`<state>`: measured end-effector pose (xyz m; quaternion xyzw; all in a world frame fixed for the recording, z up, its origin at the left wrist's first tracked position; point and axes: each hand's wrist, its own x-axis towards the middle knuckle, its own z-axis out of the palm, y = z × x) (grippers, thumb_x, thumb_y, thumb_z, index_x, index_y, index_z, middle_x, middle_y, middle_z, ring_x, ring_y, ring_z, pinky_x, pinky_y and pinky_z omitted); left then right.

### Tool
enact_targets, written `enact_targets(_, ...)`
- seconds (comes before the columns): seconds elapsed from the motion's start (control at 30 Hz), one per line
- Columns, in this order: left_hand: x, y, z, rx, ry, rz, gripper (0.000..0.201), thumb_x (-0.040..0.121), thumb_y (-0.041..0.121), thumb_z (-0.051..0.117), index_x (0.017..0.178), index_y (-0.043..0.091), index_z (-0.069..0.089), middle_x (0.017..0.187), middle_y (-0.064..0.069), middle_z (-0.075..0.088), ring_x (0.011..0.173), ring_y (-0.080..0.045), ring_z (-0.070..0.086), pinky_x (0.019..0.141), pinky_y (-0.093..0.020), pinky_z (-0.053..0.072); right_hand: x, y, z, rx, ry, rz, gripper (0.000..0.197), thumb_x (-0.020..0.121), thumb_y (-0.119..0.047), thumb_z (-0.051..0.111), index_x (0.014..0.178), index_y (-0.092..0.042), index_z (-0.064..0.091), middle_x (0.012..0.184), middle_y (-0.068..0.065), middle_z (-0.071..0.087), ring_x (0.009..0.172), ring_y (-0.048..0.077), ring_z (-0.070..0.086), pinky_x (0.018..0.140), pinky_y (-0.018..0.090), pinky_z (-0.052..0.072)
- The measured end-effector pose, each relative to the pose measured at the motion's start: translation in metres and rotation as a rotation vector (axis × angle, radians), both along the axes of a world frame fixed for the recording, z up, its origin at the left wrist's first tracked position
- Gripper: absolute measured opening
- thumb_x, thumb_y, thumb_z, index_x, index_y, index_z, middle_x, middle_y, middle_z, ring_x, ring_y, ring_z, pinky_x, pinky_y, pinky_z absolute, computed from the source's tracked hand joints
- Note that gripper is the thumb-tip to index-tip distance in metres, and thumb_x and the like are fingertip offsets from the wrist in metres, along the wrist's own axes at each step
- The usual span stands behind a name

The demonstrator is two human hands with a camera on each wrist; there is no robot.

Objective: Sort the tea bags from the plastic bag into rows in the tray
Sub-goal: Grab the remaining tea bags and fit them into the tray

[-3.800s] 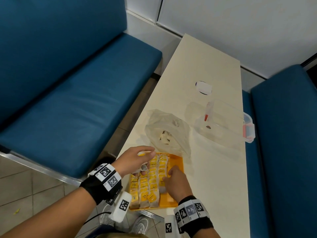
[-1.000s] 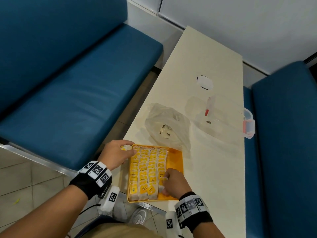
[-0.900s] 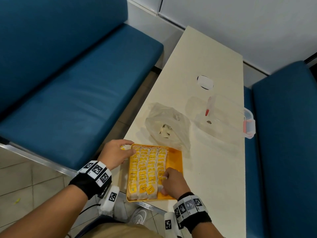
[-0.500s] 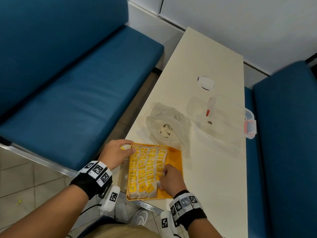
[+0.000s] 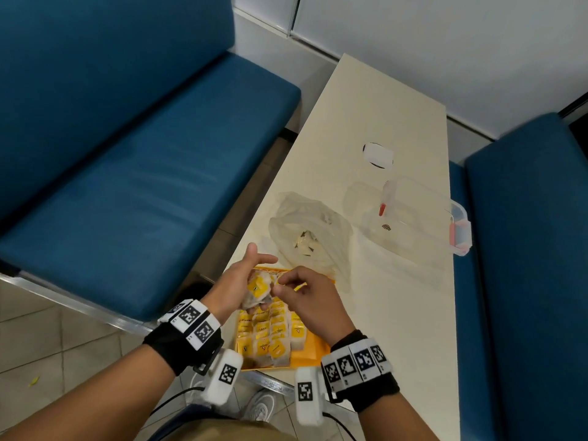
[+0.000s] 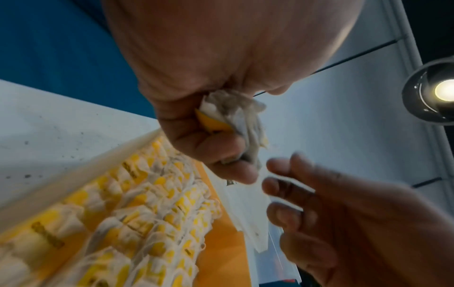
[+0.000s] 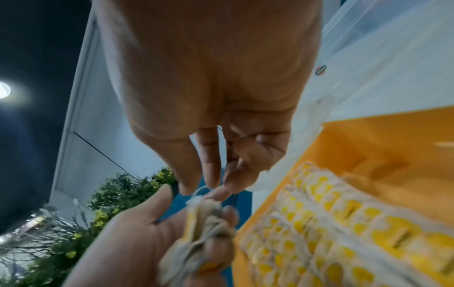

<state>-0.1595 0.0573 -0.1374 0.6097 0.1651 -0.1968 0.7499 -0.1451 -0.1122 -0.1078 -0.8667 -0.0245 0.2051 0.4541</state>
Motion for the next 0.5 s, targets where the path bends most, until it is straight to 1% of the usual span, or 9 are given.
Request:
enact_targets(0.07,0.001,-0.006,-0.001,0.004,-0.027,-0.015,0.066,0.101,0.065,0.018,0.118,0.028,0.070,0.098,-0.013,0.077,0.090,-0.038,0.072,0.072,-0.035,0.059,-0.001,0.007,0.001,0.012,0.014,-0.015,0.015,0.078,-0.034,0.080,0.085,-0.026,0.069,0.082,-0.004,0.068,0.067,0.006,0.064,0.070,0.030,0.056)
enact_targets(0.13,0.002,-0.011,-0.002,0.012,-0.056,-0.032,0.067,0.099,0.066,0.018,0.118,0.029,0.071,0.103,-0.006,0.078,0.098,-0.025,0.073,0.083,-0.035,0.059,-0.002,0.011,-0.002,0.018,0.029,-0.035,0.017,0.078,-0.026,0.081,0.085,-0.021,0.066,0.080,-0.001,0.067,0.063,0.010,0.069,0.064,0.025,0.054)
enact_targets(0.17,0.002,-0.013,-0.001,0.023,-0.070,-0.038,0.067,0.099,0.066,0.018,0.118,0.030,0.071,0.104,-0.002,0.077,0.096,-0.015,0.074,0.082,-0.031,0.059,-0.002,0.013,-0.004,0.014,0.028,-0.047,0.016,0.079,-0.021,0.080,0.084,-0.020,0.065,0.079,0.000,0.067,0.063,0.014,0.071,0.063,0.025,0.053)
enact_targets(0.2,0.003,-0.014,-0.001,0.026,-0.082,-0.045,0.067,0.099,0.066,0.019,0.118,0.030,0.072,0.104,0.000,0.077,0.095,-0.009,0.073,0.080,-0.027,0.058,-0.001,0.013,-0.007,0.012,0.024,-0.064,0.016,0.080,-0.018,0.079,0.084,-0.020,0.064,0.079,0.003,0.067,0.065,0.018,0.071,0.062,0.025,0.053)
enact_targets(0.27,0.005,-0.014,-0.002,-0.015,-0.083,-0.057,0.065,0.102,0.061,0.021,0.118,0.026,0.073,0.105,-0.005,0.078,0.097,-0.018,0.074,0.079,-0.029,0.058,0.001,0.013,-0.009,0.043,0.030,-0.112,0.015,0.081,-0.012,0.078,0.084,-0.018,0.064,0.081,0.009,0.069,0.068,0.023,0.071,0.059,0.025,0.053)
enact_targets(0.33,0.005,-0.012,-0.004,-0.078,-0.060,-0.058,0.060,0.104,0.057,0.030,0.114,0.018,0.074,0.098,-0.012,0.077,0.084,-0.027,0.072,0.063,-0.033,0.055,0.004,0.010,-0.008,0.080,0.040,-0.151,0.015,0.081,-0.008,0.077,0.086,-0.015,0.064,0.083,0.013,0.070,0.066,0.020,0.070,0.057,0.022,0.052)
enact_targets(0.37,0.004,-0.010,-0.005,-0.099,-0.056,-0.052,0.055,0.103,0.055,0.037,0.111,0.015,0.074,0.092,-0.015,0.075,0.078,-0.027,0.068,0.057,-0.031,0.051,0.005,0.008,-0.006,0.087,0.034,-0.157,0.014,0.082,-0.007,0.076,0.087,-0.013,0.064,0.081,0.013,0.069,0.062,0.016,0.067,0.056,0.022,0.052)
enact_targets(0.4,0.004,-0.008,-0.006,-0.096,-0.065,-0.048,0.049,0.101,0.052,0.046,0.108,0.012,0.075,0.088,-0.015,0.072,0.076,-0.025,0.066,0.057,-0.031,0.050,0.007,0.006,-0.003,0.088,0.024,-0.156,0.013,0.082,-0.007,0.076,0.087,-0.012,0.065,0.079,0.011,0.069,0.058,0.014,0.065,0.055,0.022,0.051)
enact_targets(0.5,0.002,-0.001,-0.012,-0.073,-0.111,-0.077,0.031,0.089,0.042,0.071,0.099,0.013,0.077,0.091,-0.013,0.073,0.080,-0.023,0.067,0.066,-0.036,0.050,0.010,0.000,0.001,0.096,-0.009,-0.143,0.009,0.083,-0.007,0.075,0.084,-0.008,0.066,0.070,0.004,0.067,0.054,0.012,0.061,0.056,0.024,0.051)
